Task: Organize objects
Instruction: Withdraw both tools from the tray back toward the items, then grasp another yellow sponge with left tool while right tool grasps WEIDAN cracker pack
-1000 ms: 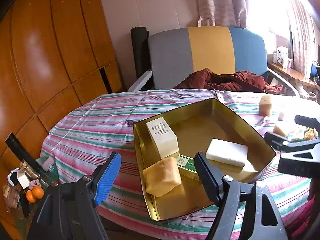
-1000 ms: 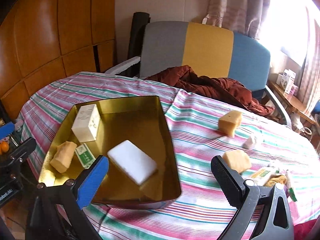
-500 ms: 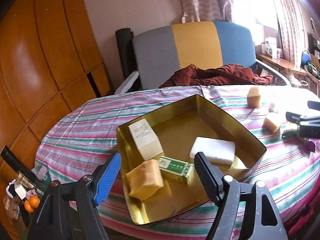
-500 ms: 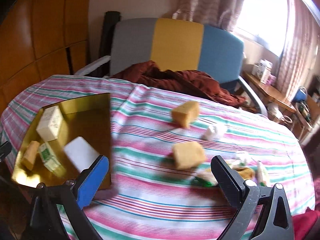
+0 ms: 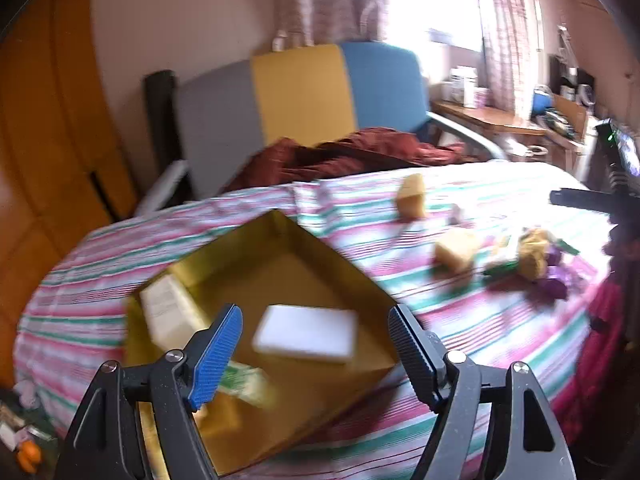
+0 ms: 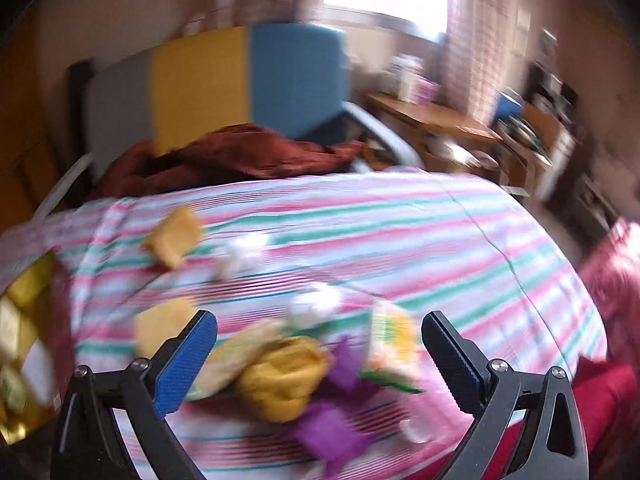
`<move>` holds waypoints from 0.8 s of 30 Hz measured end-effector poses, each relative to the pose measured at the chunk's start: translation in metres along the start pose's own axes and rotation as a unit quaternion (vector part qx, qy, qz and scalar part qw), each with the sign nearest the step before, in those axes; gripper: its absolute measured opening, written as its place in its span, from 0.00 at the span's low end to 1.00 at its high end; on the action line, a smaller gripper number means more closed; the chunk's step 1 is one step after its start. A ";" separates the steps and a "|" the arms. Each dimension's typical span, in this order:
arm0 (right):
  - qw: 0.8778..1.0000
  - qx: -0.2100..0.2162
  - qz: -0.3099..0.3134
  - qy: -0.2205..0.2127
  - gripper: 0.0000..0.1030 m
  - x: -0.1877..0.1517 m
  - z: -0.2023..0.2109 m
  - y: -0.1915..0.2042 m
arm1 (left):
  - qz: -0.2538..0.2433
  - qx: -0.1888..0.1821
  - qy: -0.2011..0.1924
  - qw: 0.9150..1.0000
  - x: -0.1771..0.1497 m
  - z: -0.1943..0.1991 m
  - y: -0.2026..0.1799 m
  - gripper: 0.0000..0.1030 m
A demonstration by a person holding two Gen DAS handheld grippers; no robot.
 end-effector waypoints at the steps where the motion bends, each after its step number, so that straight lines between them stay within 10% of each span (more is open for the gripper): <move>1: 1.000 0.003 -0.026 0.000 1.00 -0.001 -0.002 -0.011 | -0.006 -0.010 0.002 1.000 0.003 -0.003 -0.010 0.75; 17: 0.973 0.073 -0.219 0.001 1.00 -0.013 -0.009 -0.063 | -0.081 -0.201 0.067 0.974 0.024 -0.042 -0.169 0.65; 24: 0.963 0.095 -0.252 0.005 1.00 -0.015 -0.012 -0.070 | -0.083 -0.189 0.094 0.974 0.039 -0.085 -0.183 0.61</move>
Point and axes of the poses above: each gripper's, at about its wrist camera, not at the fingertips, and z roughly against the way its jaws point, y to its left, x to its top, the point moved 9 cm from there along -z, roughly the way its jaws point, and after that the axes turned 8 degrees about x, right-handed, at the moved point
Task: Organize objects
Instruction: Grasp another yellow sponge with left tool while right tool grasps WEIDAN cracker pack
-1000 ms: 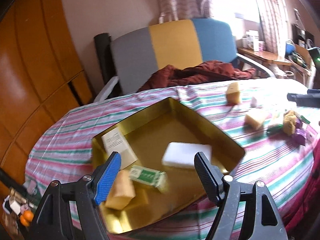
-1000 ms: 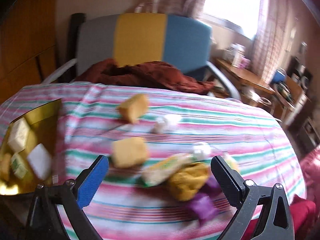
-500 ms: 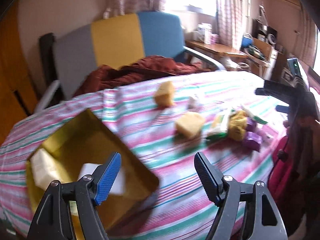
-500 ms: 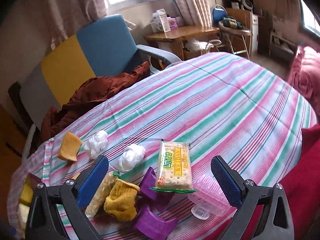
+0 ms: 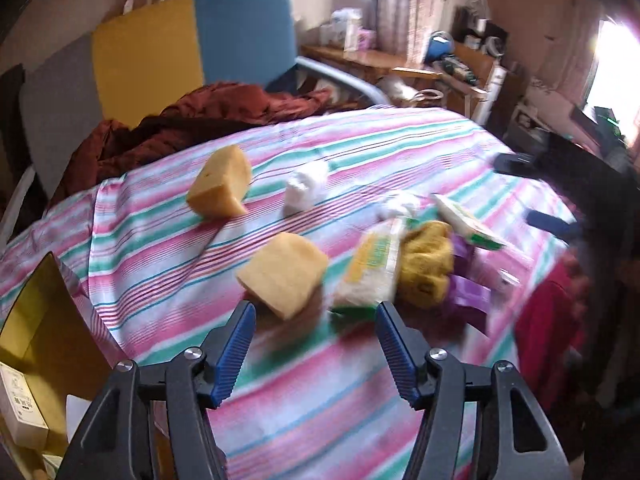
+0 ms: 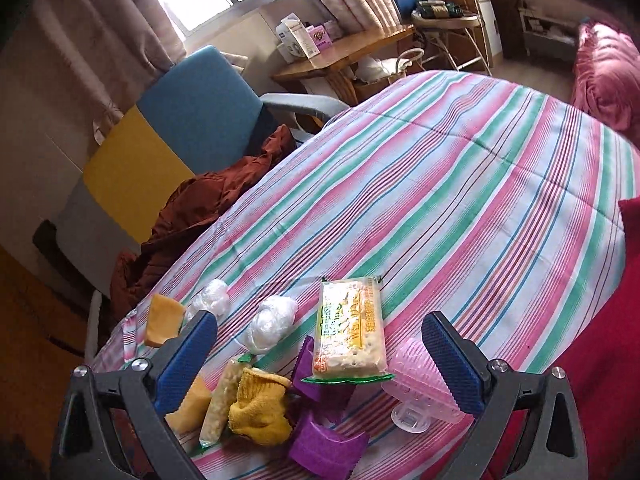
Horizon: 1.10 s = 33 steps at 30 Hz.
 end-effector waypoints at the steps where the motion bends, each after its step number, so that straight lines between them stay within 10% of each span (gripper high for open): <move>1: 1.000 0.002 -0.002 0.003 1.00 0.000 -0.001 -0.001 | 0.011 0.008 0.009 1.000 0.002 -0.008 0.005 0.61; 15: 0.999 0.006 -0.046 -0.006 1.00 0.006 -0.001 -0.015 | 0.153 -0.004 0.091 0.984 0.028 -0.084 0.020 0.81; 28: 0.999 -0.035 -0.026 0.005 1.00 0.006 -0.009 -0.023 | 0.130 0.007 0.087 0.988 0.007 -0.093 0.020 0.59; 33: 0.996 -0.075 0.021 0.045 0.85 -0.004 -0.025 -0.020 | 0.111 0.003 0.065 0.992 0.001 -0.068 0.022 0.59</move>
Point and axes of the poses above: each gripper's, at about its wrist camera, not at the fingertips, and z roughly against the way its jaws point, y to its left, x to its top, the point moved 9 cm from there along -z, roughly the way its jaws point, and after that the axes turned 8 degrees about x, right-handed, at the moved point
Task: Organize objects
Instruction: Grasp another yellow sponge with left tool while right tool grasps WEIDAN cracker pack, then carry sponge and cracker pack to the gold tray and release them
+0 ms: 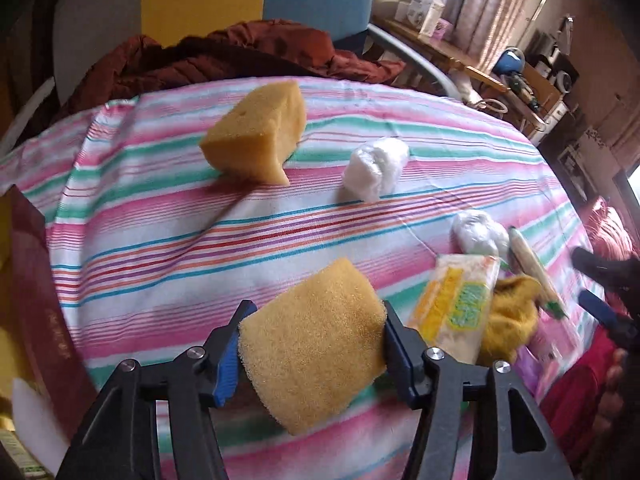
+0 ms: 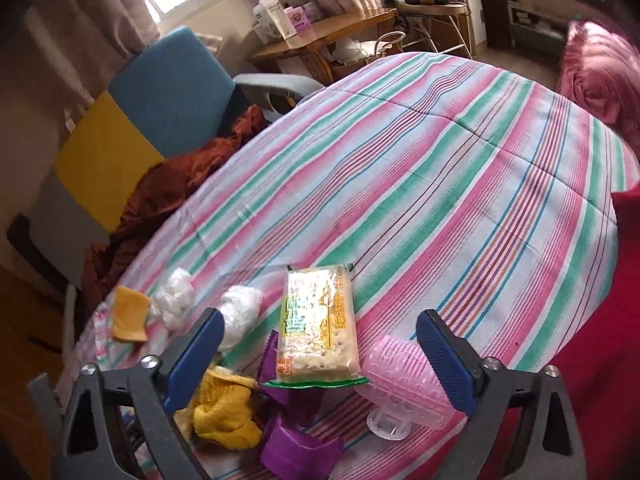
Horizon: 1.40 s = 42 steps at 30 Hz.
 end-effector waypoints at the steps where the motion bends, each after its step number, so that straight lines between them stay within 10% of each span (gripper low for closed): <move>1: 1.000 -0.005 0.010 0.009 0.82 -0.002 -0.003 0.002 | -0.003 -0.002 -0.007 1.000 -0.001 0.007 0.002 0.59; 17: 0.986 -0.034 0.080 0.145 0.73 0.003 -0.060 -0.001 | 0.001 -0.023 -0.052 0.998 -0.035 0.074 0.031 0.60; 21: 0.983 -0.025 0.075 0.168 0.57 -0.012 -0.069 -0.004 | 0.002 -0.026 -0.057 0.998 -0.041 0.082 0.030 0.60; 42: 0.982 0.055 0.181 0.010 0.46 0.015 0.000 0.072 | 0.060 0.044 -0.134 0.988 -0.063 0.158 0.118 0.60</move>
Point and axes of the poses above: each gripper's, at about its wrist camera, not at the fingertips, and z roughly against the way its jaws point, y to its left, x to its top, the point moved 9 cm from there along -z, roughly the way its jaws point, and after that the axes turned 8 degrees about x, right-handed, at the moved point
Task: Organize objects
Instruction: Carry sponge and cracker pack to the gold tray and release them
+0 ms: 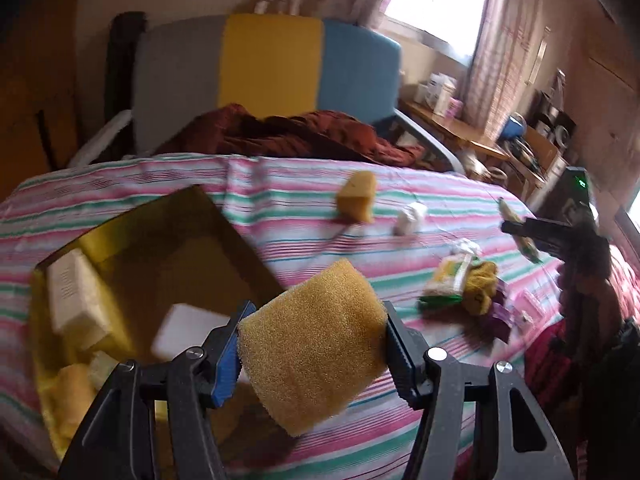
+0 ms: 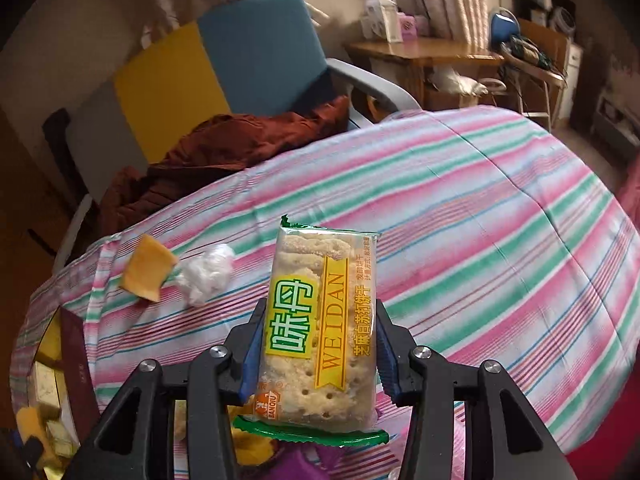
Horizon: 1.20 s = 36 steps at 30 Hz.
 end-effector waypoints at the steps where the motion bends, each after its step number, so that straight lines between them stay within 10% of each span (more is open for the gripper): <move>1: 1.000 0.006 0.008 0.000 0.46 -0.002 0.002 0.009 | 0.008 0.007 -0.001 1.000 -0.001 0.003 0.011 0.60; 12: 0.983 0.127 0.130 0.023 0.46 -0.041 0.011 0.189 | 0.091 0.078 -0.011 0.993 -0.017 0.020 0.125 0.60; 23: 0.946 0.206 0.234 0.086 0.46 -0.104 -0.023 0.361 | 0.119 0.079 -0.038 0.989 -0.001 0.017 0.161 0.64; 28: 0.939 0.211 0.256 0.086 0.51 -0.105 -0.040 0.400 | 0.127 0.084 -0.043 0.988 0.017 0.007 0.168 0.80; 30: 0.940 0.207 0.261 0.077 0.69 -0.101 -0.041 0.410 | 0.131 0.087 -0.045 0.986 0.016 0.010 0.171 0.80; 36: 0.937 0.184 0.293 0.051 0.80 -0.111 -0.027 0.416 | 0.144 0.107 -0.035 0.983 -0.008 0.020 0.180 0.80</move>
Point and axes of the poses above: each gripper's, at about its wrist camera, not at the fingertips, and z roughly against the way its jaws point, y to its left, x to its top, the point moved 9 cm from there along -z, roughly the way its jaws point, and after that the axes turned 8 degrees about x, right-handed, at the moved point
